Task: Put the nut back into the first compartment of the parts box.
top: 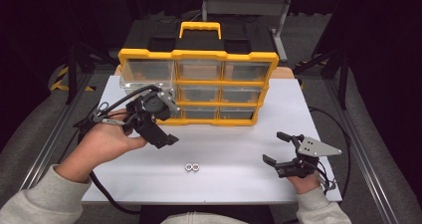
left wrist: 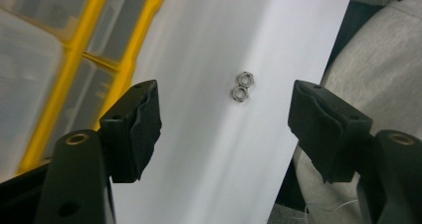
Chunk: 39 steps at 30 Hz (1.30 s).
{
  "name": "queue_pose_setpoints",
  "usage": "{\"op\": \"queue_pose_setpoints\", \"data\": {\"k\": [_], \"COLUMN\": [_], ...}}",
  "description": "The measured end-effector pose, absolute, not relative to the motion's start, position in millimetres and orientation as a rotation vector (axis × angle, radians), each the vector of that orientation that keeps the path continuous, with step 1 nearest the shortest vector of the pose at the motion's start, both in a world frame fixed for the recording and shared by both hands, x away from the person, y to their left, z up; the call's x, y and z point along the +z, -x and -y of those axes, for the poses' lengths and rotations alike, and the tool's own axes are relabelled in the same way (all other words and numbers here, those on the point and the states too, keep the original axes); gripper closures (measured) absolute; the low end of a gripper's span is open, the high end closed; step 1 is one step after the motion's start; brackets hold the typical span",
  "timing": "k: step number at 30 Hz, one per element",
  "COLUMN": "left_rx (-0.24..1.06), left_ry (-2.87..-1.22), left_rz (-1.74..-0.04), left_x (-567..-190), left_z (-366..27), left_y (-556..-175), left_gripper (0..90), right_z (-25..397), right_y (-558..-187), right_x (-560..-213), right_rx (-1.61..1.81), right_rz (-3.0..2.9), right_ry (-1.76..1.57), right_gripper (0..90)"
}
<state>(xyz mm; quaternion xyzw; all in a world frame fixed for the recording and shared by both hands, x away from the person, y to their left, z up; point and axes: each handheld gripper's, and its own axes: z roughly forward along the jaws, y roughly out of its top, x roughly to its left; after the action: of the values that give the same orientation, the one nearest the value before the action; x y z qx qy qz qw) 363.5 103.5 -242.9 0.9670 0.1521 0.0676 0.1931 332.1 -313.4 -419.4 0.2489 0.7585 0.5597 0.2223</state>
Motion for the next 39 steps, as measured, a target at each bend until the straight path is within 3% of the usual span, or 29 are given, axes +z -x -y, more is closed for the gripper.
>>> {"op": "queue_pose_setpoints", "data": {"k": [39], "left_rx": [0.028], "left_ry": [-2.808], "left_rz": [-0.431], "left_x": [-391], "left_z": [-69], "left_y": [-372], "left_gripper": [28.6], "right_z": [313], "right_y": [-332], "right_x": [-420], "right_rx": [1.540], "right_rz": [-2.103], "right_ry": [-0.682], "right_gripper": [7.1]}}
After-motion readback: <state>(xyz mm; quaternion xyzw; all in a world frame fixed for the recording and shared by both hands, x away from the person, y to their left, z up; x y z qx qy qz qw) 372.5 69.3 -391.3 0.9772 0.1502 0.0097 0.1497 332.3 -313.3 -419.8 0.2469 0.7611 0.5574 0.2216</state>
